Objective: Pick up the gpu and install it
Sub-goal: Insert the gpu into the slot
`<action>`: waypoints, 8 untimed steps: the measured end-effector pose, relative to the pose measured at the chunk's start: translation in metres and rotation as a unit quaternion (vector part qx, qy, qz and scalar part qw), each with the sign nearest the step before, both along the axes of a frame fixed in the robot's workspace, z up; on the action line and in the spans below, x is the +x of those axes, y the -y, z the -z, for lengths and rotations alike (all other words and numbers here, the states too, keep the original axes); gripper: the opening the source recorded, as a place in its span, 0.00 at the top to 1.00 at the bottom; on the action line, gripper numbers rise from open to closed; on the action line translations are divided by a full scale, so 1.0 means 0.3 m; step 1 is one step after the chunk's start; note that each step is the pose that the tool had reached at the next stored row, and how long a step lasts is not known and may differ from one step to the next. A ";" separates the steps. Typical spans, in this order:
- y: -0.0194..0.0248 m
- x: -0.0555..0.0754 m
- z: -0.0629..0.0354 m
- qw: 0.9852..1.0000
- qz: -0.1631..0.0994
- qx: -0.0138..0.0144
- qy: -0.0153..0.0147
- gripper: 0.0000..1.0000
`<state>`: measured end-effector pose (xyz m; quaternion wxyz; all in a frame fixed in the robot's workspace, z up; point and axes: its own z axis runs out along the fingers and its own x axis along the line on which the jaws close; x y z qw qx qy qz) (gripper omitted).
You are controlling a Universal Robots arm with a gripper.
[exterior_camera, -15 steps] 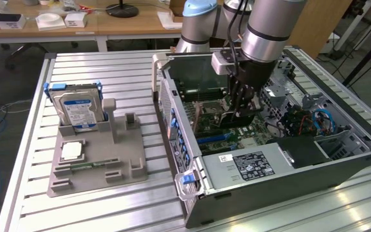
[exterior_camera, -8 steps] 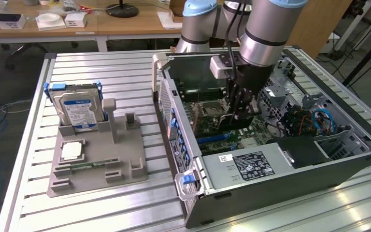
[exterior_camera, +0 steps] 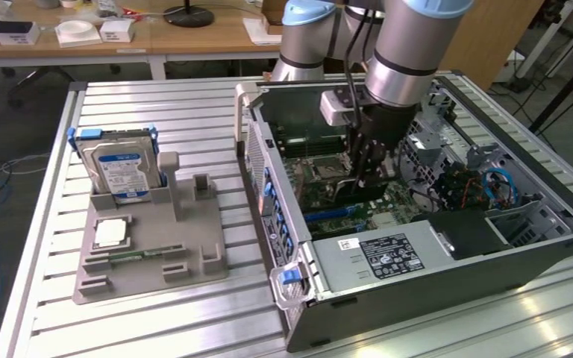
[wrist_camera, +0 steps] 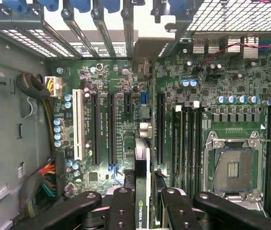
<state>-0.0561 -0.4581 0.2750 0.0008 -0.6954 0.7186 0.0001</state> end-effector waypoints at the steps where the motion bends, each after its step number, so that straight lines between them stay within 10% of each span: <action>1: 0.000 -0.002 0.002 1.000 0.000 0.000 0.000 0.74; 8: 0.000 -0.024 0.015 1.000 -0.001 0.000 0.000 0.74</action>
